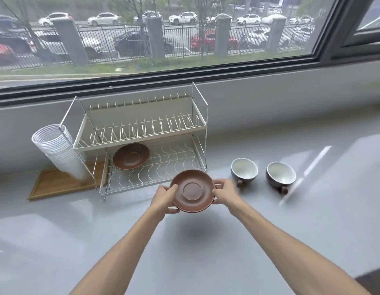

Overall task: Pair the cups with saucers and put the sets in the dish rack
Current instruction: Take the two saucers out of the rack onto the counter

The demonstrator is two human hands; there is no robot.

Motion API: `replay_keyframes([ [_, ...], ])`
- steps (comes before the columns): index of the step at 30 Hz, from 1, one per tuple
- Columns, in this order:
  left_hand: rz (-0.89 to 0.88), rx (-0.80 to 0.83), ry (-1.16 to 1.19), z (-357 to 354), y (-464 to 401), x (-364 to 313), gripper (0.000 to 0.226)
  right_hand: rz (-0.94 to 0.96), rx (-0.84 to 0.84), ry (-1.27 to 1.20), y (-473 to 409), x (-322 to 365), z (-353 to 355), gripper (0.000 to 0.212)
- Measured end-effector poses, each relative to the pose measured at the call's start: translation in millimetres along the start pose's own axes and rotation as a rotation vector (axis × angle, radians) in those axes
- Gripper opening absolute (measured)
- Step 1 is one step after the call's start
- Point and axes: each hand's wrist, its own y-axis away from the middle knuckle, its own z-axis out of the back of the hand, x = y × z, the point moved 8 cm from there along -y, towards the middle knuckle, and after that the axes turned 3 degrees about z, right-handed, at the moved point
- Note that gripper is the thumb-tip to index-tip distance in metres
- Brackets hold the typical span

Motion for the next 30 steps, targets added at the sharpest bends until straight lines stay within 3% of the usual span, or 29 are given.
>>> replay_keyframes([
  [7, -0.002, 0.222, -0.233, -76.0, 21.9, 13.4, 0.03, -0.086, -0.13, 0.017, 35.3, -44.2, 73.4, 0.046],
  [15, 0.006, 0.386, -0.342, -166.4, 40.9, 18.4, 0.028, -0.163, -0.238, -0.007, 61.5, -89.6, 154.9, 0.044],
  [30, 0.033, 0.438, -0.511, -285.4, 40.3, 23.0, 0.022, -0.304, -0.378, 0.076, 57.0, -154.6, 264.0, 0.043],
])
